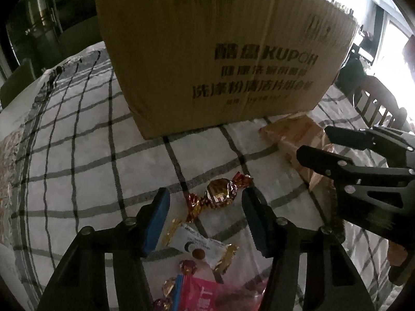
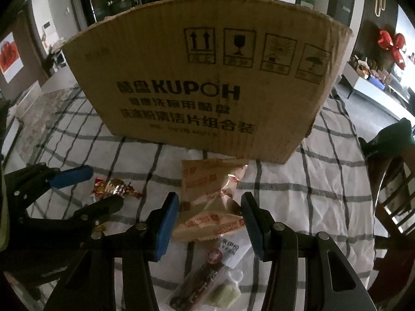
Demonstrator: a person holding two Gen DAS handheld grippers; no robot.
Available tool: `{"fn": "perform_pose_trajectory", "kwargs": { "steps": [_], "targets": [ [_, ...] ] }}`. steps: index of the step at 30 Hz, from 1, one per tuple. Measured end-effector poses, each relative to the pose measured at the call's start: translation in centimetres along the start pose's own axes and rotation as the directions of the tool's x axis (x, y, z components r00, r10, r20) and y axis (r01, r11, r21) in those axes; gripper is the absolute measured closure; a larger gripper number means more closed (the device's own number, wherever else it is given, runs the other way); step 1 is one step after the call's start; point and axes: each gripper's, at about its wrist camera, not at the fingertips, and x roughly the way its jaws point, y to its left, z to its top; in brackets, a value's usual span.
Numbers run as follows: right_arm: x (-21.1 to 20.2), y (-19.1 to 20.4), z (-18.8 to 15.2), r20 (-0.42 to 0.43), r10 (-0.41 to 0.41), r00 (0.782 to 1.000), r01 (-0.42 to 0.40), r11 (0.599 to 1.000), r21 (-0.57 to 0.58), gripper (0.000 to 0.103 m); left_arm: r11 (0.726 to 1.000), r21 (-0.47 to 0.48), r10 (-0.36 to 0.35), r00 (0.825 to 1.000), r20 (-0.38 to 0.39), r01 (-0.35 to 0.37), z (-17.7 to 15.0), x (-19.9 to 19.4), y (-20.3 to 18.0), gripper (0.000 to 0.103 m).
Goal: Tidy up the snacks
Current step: 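Grasp the gold-wrapped candy with the left tool while the right tool grasps the beige biscuit packet, then carry the candy and biscuit packet into the box and open both tools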
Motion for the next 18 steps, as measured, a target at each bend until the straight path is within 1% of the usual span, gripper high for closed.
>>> {"fn": "perform_pose_trajectory", "kwargs": {
  "steps": [2,6,8,11,15,18],
  "targets": [
    [0.2,0.2,0.1,0.002,-0.004,1.0,0.004,1.0,-0.008,0.052,1.0,-0.005,-0.004,1.0,-0.006,0.004,0.0,0.4,0.1,0.054],
    [0.6,0.5,0.4,0.004,-0.008,1.0,0.008,1.0,-0.018,0.052,1.0,-0.01,-0.022,1.0,-0.011,0.022,0.1,0.7,0.0,0.061],
    [0.6,0.4,0.4,0.007,-0.006,1.0,0.006,1.0,-0.02,0.052,1.0,-0.005,-0.03,0.999,-0.011,0.03,0.2,0.8,-0.1,0.07],
    [0.6,0.3,0.3,0.013,-0.002,1.0,0.002,1.0,-0.018,0.053,1.0,0.009,-0.026,1.0,-0.006,0.026,0.2,0.7,-0.4,0.072],
    [0.5,0.0,0.0,0.023,-0.005,1.0,0.005,1.0,-0.013,0.061,1.0,0.024,-0.013,1.0,-0.001,0.013,0.1,0.4,-0.9,0.073],
    [0.1,-0.3,-0.1,0.031,-0.003,1.0,0.003,1.0,-0.008,0.063,1.0,0.024,-0.014,1.0,0.008,0.014,0.1,-0.1,-0.8,0.073]
  ]
}}
